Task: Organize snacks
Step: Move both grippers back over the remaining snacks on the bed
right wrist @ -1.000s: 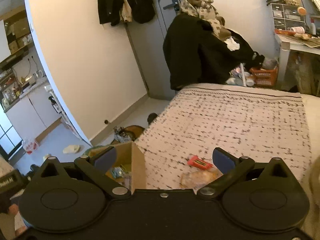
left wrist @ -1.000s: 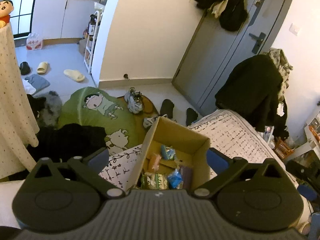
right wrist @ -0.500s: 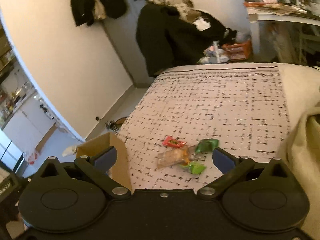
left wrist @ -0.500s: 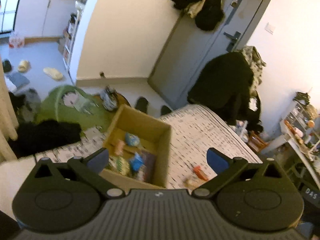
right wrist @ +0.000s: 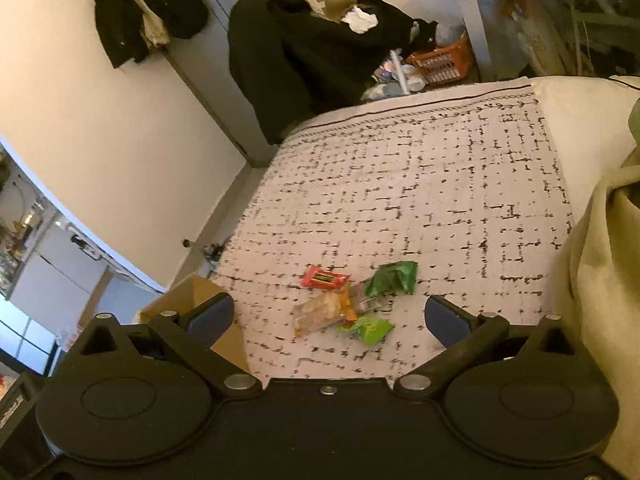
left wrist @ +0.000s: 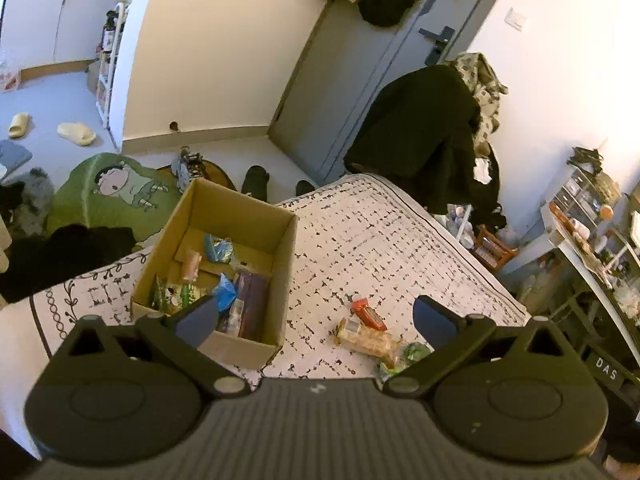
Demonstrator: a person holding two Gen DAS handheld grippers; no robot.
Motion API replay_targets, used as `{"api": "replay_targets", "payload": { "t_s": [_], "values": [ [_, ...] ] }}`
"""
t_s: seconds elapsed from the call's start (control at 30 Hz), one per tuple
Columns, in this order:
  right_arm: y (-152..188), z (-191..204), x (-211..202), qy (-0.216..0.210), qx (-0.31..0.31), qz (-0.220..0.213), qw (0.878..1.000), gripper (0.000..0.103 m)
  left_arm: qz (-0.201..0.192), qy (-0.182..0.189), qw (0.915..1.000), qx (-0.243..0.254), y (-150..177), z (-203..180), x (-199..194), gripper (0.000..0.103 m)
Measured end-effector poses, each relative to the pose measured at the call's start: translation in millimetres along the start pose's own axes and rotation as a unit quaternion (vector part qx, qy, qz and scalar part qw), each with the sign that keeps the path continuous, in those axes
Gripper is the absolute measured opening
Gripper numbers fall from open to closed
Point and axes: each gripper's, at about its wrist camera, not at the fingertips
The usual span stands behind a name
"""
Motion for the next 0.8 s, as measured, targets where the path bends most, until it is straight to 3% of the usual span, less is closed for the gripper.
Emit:
{"api": "replay_targets", "payload": {
  "t_s": [0.4, 0.5, 0.67, 0.8],
  "values": [
    [-19.2, -21.1, 31.6, 0.018, 0.008, 0.013, 1.0, 0.094, 0.041, 0.024, 0.9989, -0.003, 18.6, -29.7, 55.0, 0.1],
    [-22.5, -27.3, 46.2, 0.026, 0.01, 0.024, 0.999, 0.085, 0.051, 0.034, 0.998, -0.011, 24.4, -37.0, 71.6, 0.1],
    [-22.3, -37.4, 73.0, 0.017, 0.035, 0.059, 0.998, 0.078, 0.063, 0.033, 0.9974, -0.017, 34.4, -47.2, 101.0, 0.099],
    [-27.4, -38.0, 88.9, 0.02, 0.024, 0.06, 0.998, 0.075, 0.073, 0.021, 0.9967, -0.026, 39.4, -50.4, 126.2, 0.099]
  ]
}}
Point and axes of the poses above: each gripper's, at about its wrist camera, not at the fingertips, and x roughly the way its jaws point, z to its left, y to its underside, and after that the axes turned 5 degrees about y, right-handed
